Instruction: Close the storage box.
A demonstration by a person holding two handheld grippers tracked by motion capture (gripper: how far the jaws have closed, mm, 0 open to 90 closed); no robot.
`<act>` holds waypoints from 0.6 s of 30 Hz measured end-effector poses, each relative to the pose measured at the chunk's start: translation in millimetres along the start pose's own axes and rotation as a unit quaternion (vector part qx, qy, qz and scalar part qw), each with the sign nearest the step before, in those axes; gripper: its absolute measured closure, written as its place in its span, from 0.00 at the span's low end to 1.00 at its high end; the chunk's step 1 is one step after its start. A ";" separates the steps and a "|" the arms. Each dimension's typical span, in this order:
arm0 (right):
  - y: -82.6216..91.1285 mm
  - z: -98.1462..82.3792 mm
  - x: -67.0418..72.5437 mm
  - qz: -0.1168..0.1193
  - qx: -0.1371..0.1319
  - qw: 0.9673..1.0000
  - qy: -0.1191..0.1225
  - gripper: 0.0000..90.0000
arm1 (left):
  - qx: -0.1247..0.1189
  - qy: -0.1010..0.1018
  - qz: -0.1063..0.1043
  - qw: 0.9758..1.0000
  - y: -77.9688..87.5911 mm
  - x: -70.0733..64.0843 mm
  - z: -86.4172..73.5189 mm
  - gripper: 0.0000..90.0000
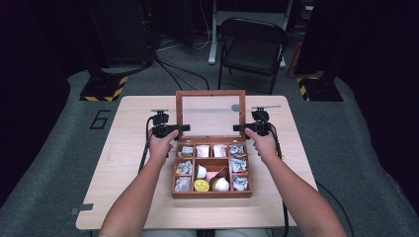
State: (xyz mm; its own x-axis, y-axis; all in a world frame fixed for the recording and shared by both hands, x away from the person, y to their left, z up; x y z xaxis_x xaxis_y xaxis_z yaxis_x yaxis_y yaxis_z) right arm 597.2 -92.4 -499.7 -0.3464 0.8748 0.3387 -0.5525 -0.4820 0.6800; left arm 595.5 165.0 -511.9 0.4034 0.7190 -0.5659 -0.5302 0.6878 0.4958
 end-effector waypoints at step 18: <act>24.3 -1.4 12.5 0.002 -0.021 0.999 0.034 0.41 | -0.014 -0.039 -0.028 0.999 20.7 -19.7 3.6 0.45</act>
State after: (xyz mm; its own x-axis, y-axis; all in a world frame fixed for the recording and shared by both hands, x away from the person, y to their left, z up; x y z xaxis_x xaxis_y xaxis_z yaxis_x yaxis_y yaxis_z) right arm 578.4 -93.2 -479.8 -0.3989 0.8679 0.2960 -0.5814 -0.4891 0.6502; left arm 579.3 165.5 -488.1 0.4890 0.6853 -0.5396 -0.5257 0.7252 0.4446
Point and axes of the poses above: each handheld gripper's, and its own axes: y roughly backward along the jaws, z roughly out of its top, x roughly to its left, the point moved 9 cm from there along -y, roughly forward along the jaws, and after that the axes turned 5 degrees about -z, right-handed, at the moved point
